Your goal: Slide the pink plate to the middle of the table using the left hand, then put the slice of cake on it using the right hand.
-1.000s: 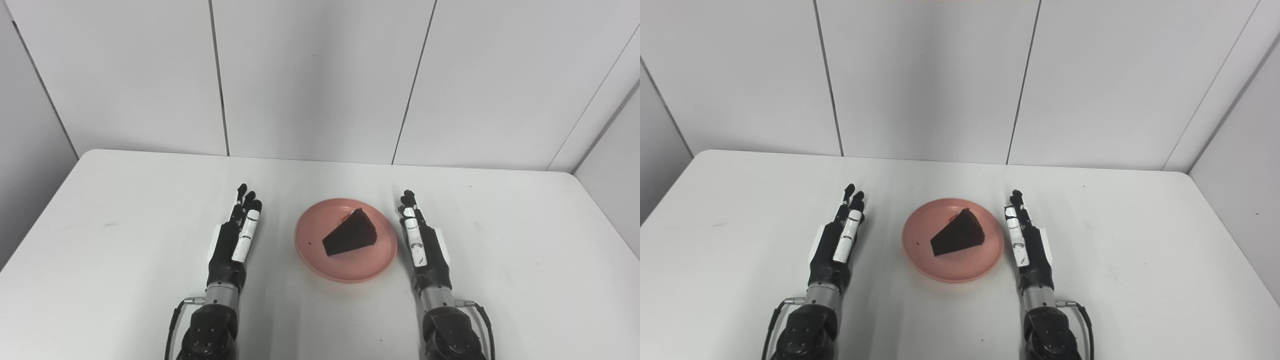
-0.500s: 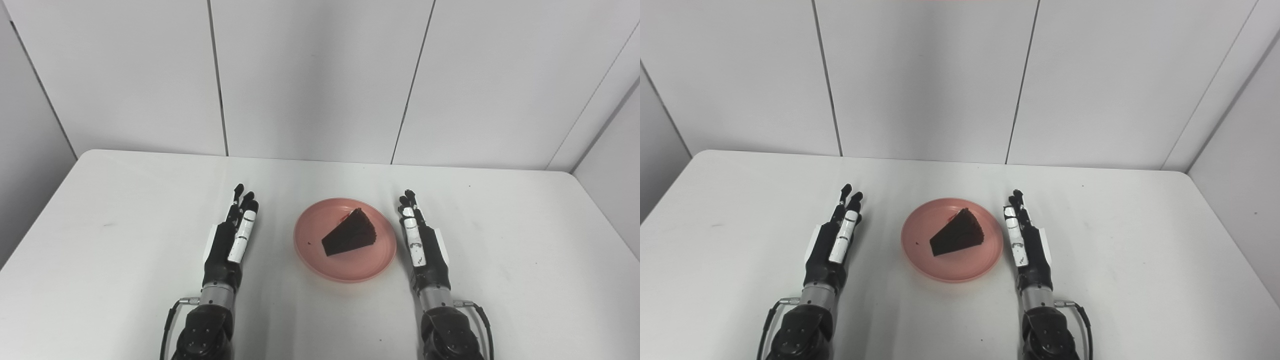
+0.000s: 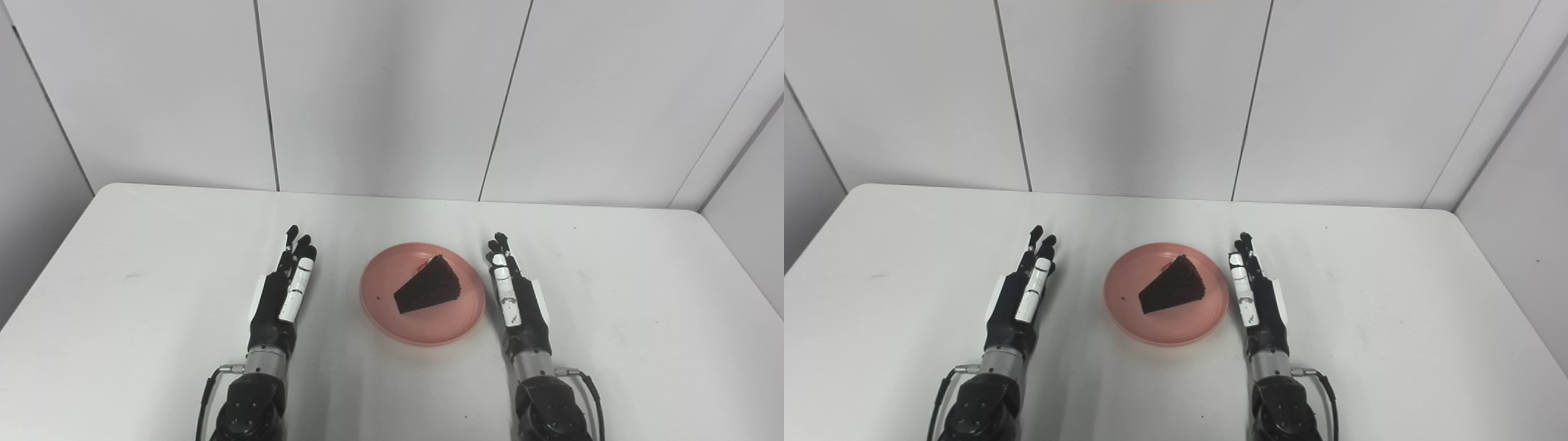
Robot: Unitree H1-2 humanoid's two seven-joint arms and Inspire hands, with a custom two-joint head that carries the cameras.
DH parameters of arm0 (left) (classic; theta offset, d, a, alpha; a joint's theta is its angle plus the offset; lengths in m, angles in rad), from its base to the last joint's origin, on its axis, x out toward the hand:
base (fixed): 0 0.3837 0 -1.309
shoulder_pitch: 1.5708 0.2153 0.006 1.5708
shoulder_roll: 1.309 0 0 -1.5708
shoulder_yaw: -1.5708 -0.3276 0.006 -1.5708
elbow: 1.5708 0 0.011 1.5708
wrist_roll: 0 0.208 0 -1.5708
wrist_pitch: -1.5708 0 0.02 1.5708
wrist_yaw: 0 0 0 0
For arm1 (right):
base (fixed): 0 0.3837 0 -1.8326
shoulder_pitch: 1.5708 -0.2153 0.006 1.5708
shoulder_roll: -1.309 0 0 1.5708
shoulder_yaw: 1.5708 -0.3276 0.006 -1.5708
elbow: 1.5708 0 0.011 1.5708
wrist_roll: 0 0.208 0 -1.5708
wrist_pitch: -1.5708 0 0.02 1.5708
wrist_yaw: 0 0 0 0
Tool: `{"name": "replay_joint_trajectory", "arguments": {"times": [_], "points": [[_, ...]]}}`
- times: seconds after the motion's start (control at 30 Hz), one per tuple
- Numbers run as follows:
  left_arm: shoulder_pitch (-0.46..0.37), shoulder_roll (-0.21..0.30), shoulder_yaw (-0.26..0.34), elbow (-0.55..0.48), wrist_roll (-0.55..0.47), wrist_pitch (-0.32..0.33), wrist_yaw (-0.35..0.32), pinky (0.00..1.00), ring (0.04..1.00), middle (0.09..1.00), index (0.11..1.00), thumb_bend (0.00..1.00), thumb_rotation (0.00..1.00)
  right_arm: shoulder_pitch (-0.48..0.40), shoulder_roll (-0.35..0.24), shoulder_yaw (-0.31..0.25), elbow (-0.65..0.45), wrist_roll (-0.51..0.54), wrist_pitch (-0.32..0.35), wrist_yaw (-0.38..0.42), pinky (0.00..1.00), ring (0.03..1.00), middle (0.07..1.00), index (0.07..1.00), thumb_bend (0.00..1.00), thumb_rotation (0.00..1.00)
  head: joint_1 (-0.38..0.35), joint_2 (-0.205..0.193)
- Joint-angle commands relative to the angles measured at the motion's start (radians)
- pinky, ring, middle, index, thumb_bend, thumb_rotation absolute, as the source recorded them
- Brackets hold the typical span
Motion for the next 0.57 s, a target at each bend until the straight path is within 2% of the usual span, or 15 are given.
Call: {"name": "replay_joint_trajectory", "arguments": {"times": [0.0, 0.17, 0.4, 0.53], "points": [[-0.002, -0.002, -0.003, -0.023, -0.006, -0.007, -0.007, 1.00, 1.000, 0.968, 0.995, 0.61, 0.84, 0.019, 0.009, 0.004, -0.004, -0.002, 0.001, -0.007, 0.99, 0.956, 0.957, 0.968, 0.74, 1.00, 0.000, 0.002], [-0.001, -0.001, -0.001, -0.026, -0.007, 0.000, -0.006, 1.00, 1.000, 0.967, 0.997, 0.58, 0.84, 0.020, 0.011, 0.006, -0.008, -0.005, 0.004, -0.008, 0.99, 0.956, 0.957, 0.964, 0.73, 1.00, -0.009, 0.003], [0.002, 0.019, 0.007, -0.037, -0.014, 0.000, -0.019, 1.00, 1.000, 0.966, 1.000, 0.64, 0.85, 0.017, 0.032, 0.014, -0.015, -0.011, 0.012, -0.015, 0.99, 0.963, 0.964, 0.971, 0.72, 1.00, -0.060, 0.015], [0.009, 0.018, 0.014, -0.056, -0.010, 0.024, -0.016, 1.00, 0.998, 0.956, 0.993, 0.59, 0.84, 0.017, 0.042, 0.016, -0.024, -0.014, 0.017, -0.021, 0.99, 0.961, 0.959, 0.972, 0.71, 1.00, -0.057, 0.017]]}}
